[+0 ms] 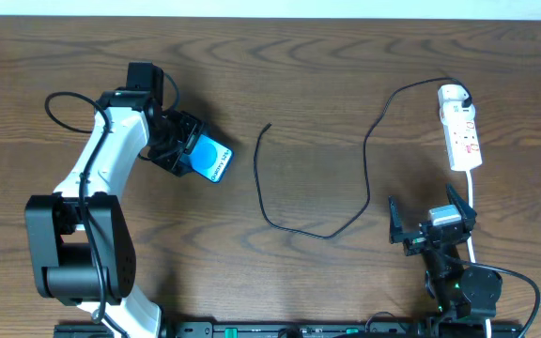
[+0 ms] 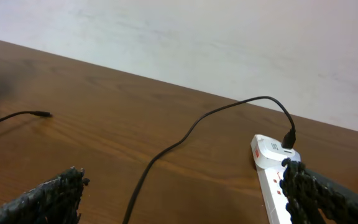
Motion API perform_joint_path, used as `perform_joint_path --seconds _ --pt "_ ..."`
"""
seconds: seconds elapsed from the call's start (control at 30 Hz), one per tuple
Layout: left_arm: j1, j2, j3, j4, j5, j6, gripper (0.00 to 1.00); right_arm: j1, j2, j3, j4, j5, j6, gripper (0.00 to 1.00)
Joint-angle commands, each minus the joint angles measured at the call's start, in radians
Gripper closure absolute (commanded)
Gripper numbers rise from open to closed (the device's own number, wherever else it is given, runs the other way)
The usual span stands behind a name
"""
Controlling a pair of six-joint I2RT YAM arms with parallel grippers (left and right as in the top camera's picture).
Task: Plug charger to phone and switch on socket
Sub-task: 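Carry the phone right toward the table center with the left gripper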
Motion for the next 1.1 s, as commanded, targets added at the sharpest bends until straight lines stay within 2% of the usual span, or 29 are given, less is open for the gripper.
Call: perform_joint_path --seconds 0.0,0.57,1.07 --pt "0.005 -0.024 0.018 -0.002 0.027 -0.078 0.38 0.011 -0.006 -0.002 -0.005 -0.007 0.011 0.01" --pt "0.005 -0.024 0.018 0.038 0.03 -0.195 0.38 0.011 -0.006 -0.002 -0.004 -0.007 0.011 0.01" --pt "0.005 -0.024 0.018 0.035 0.027 -0.195 0.38 0.011 -0.006 -0.002 -0.004 -0.007 0.008 0.01"
